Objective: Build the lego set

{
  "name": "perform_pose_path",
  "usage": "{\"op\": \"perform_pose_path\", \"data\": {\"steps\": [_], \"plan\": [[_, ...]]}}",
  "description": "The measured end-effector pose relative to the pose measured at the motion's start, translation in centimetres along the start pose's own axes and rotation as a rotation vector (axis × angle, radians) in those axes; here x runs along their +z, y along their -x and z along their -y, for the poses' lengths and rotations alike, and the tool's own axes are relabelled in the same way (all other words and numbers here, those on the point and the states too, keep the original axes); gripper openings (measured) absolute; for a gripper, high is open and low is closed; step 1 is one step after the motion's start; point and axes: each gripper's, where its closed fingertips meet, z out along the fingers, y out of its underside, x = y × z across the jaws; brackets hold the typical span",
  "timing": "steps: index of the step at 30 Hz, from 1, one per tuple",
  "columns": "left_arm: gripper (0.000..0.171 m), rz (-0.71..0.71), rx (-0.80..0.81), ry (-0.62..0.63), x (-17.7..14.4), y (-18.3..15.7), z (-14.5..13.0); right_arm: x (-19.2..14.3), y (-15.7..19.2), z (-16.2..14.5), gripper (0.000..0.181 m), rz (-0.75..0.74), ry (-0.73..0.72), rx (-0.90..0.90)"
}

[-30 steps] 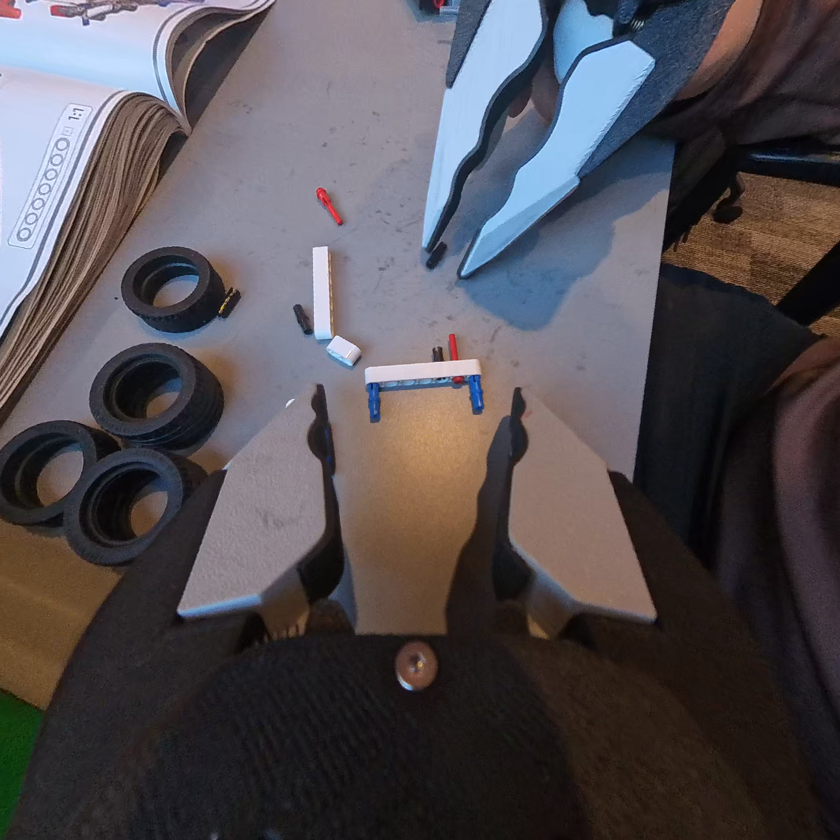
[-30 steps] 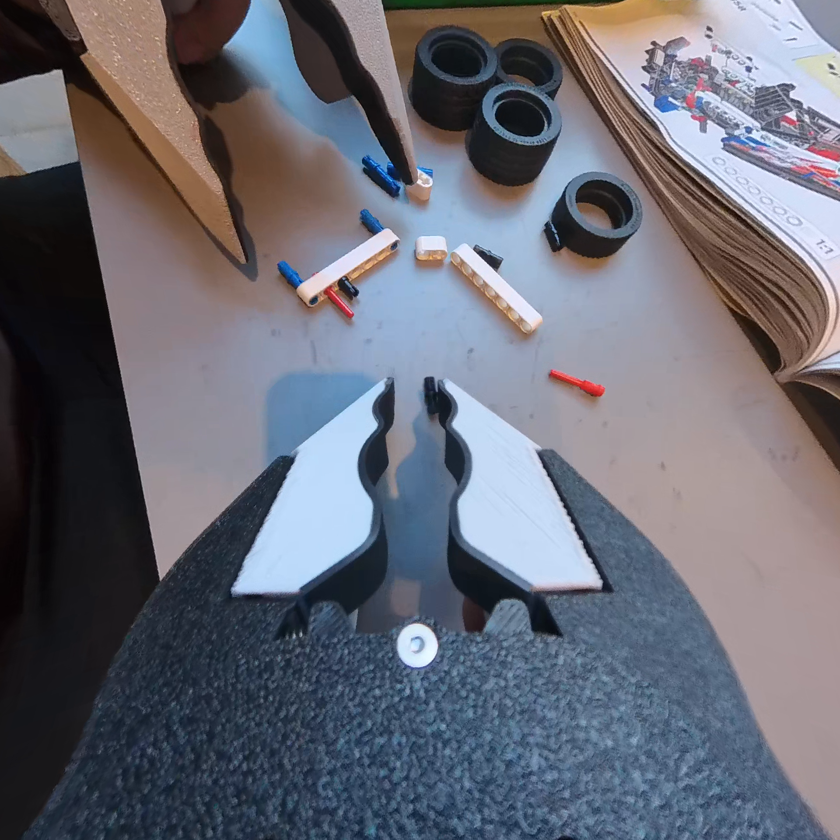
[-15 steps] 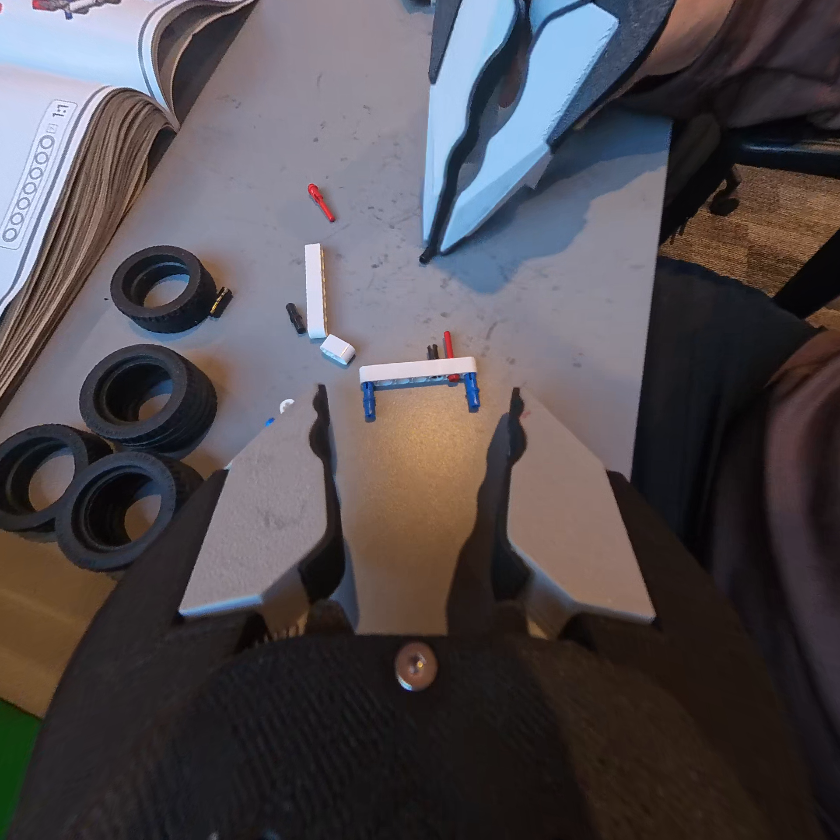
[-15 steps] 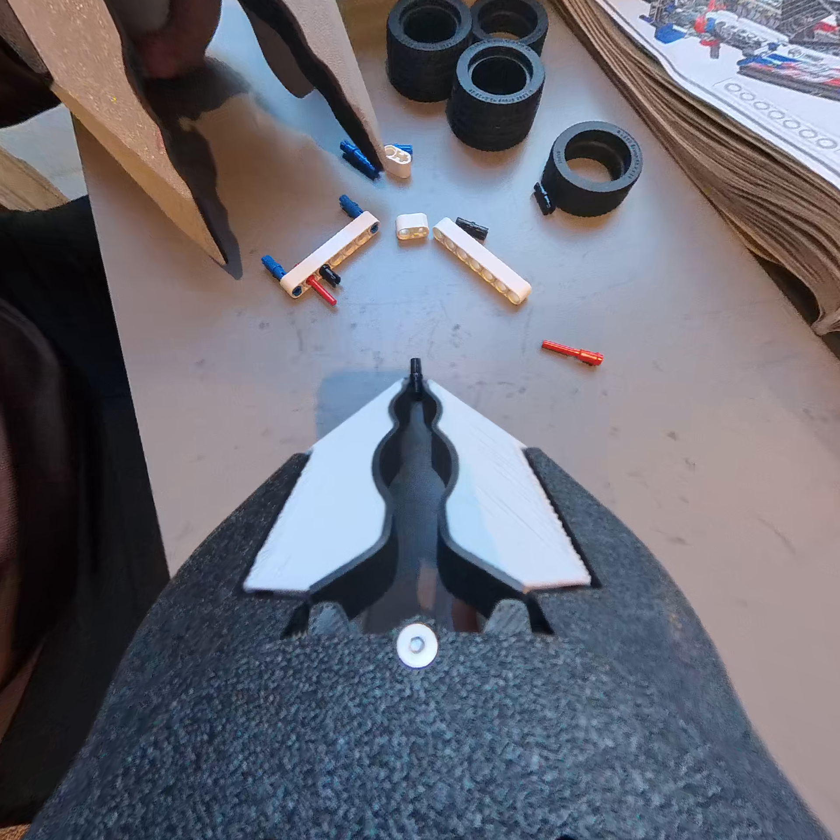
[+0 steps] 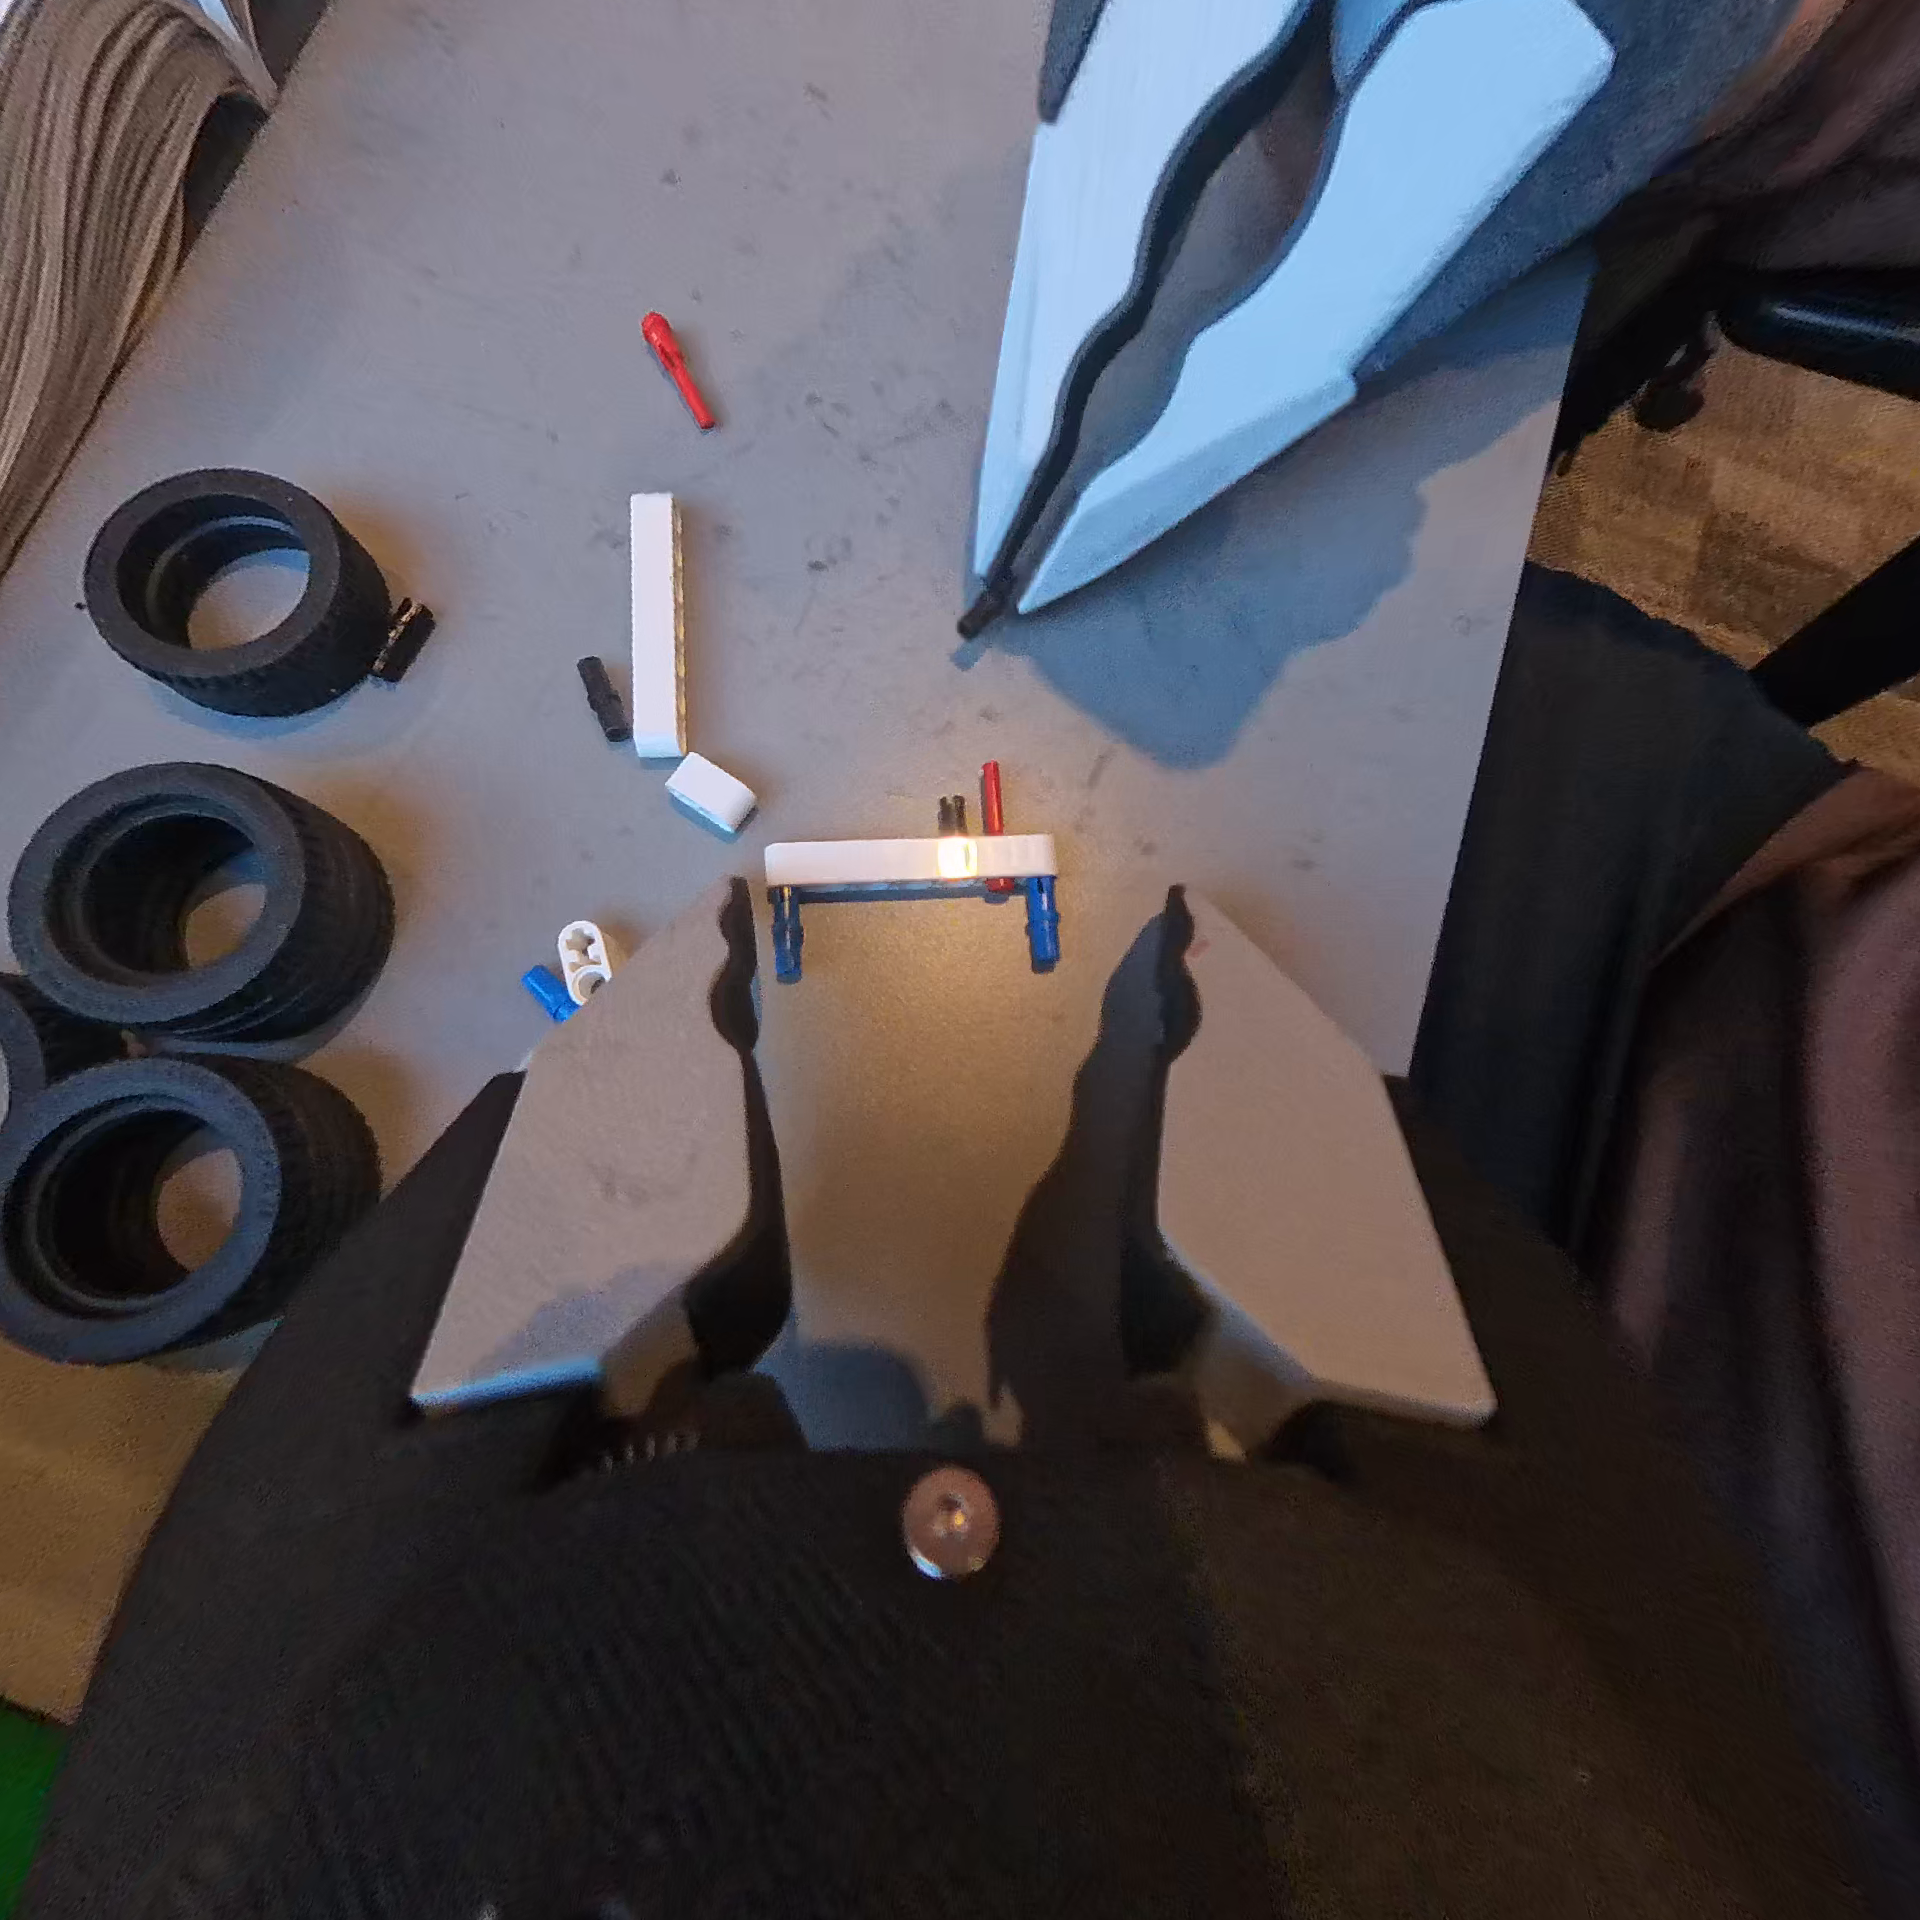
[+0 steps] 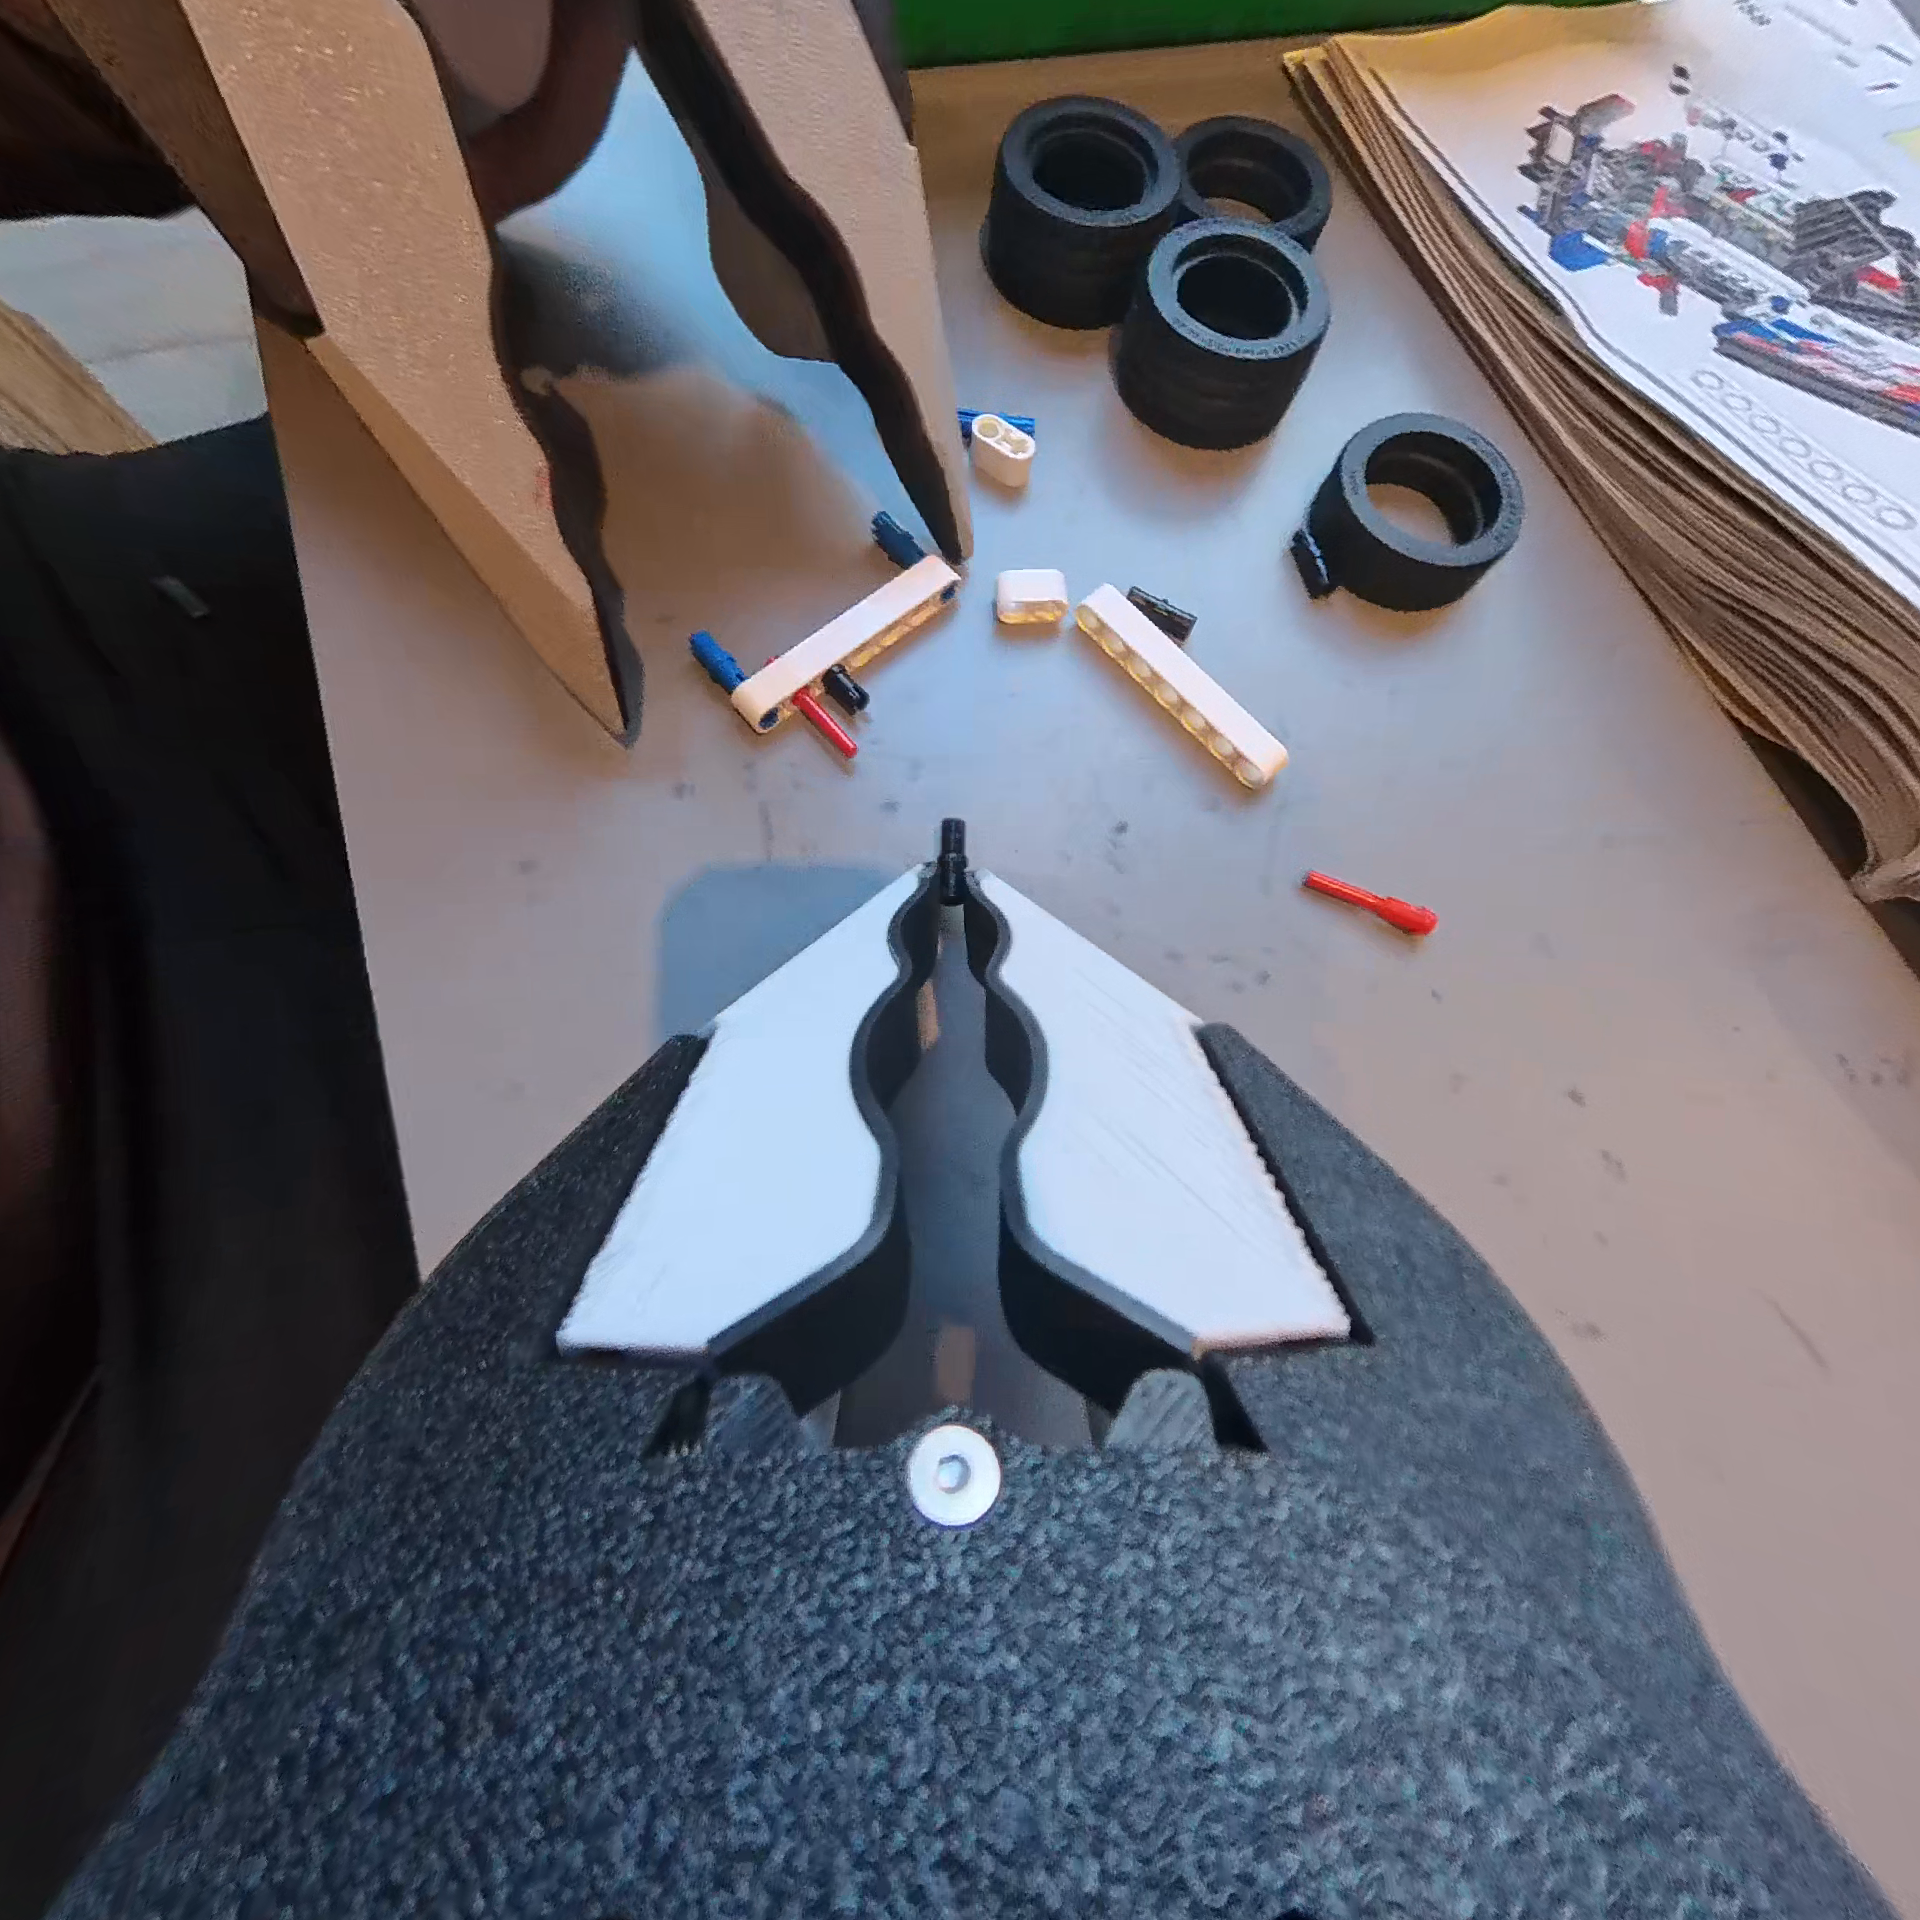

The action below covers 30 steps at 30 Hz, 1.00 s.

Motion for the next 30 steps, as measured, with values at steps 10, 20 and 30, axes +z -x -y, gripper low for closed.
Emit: {"op": "perform_pose_path", "data": {"steps": [10,20,30], "plan": [[0.061,0.011,0.095,0.051,1.0,-0.6,0.6,0.5,1.4,0.9,0.004,0.059,-0.016,-0.024],[0.068,-0.050,0.192,0.079,0.3,-1.4,-0.3,0.7,3.3,1.1,0.004,0.180,-0.011,0.005],[0.055,-0.103,0.222,0.075,0.8,-2.3,0.2,1.2,3.9,1.2,0.004,0.218,0.019,0.049]]}}
